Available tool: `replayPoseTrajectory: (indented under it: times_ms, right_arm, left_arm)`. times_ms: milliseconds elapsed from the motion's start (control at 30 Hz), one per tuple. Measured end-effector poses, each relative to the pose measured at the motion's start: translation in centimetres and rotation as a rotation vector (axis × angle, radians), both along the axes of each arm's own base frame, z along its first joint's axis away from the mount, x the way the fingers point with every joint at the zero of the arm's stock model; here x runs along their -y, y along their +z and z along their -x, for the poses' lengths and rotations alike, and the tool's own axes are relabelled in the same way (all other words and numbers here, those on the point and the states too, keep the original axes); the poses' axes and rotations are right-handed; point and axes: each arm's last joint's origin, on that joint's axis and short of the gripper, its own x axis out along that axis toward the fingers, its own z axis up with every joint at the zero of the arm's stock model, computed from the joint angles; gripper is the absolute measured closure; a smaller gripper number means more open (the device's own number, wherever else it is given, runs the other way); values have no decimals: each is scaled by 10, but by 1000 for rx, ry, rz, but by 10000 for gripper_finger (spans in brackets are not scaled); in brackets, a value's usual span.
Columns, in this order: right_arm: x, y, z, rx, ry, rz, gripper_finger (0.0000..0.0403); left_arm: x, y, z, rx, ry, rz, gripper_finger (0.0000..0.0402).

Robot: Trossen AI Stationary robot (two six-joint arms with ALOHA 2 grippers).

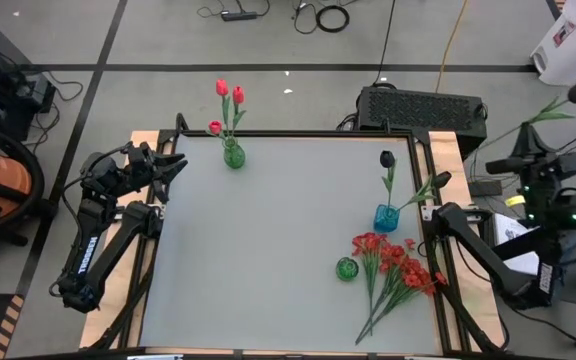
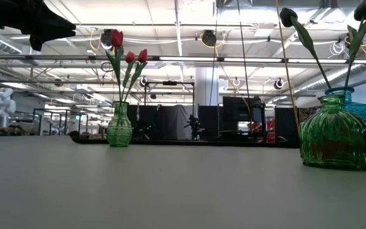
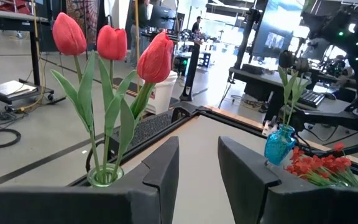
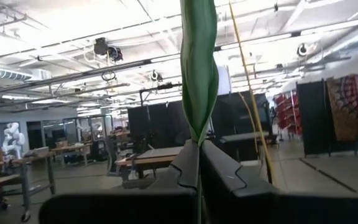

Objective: Sort flowers into vase by color
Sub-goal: Put the black flower into the right green vase

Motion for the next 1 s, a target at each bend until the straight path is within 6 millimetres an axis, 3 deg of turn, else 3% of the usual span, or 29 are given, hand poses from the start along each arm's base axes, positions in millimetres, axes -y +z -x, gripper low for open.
replayPoseTrajectory:
  times_ms: [133,367,633,1000]
  right_arm:
    - [-13,7,7,-34,28,33,403]
    - [-32,13,11,-84,258,59,403]
    - [-38,12,5,-142,542,81,403]
    - [-37,0,1,-182,675,-38,403]
  left_arm:
    - [0,0,0,0,0,0,283]
    - [0,0,0,0,0,0,283]
    - [0,0,0,0,0,0,283]
    - [0,0,0,0,0,0,283]
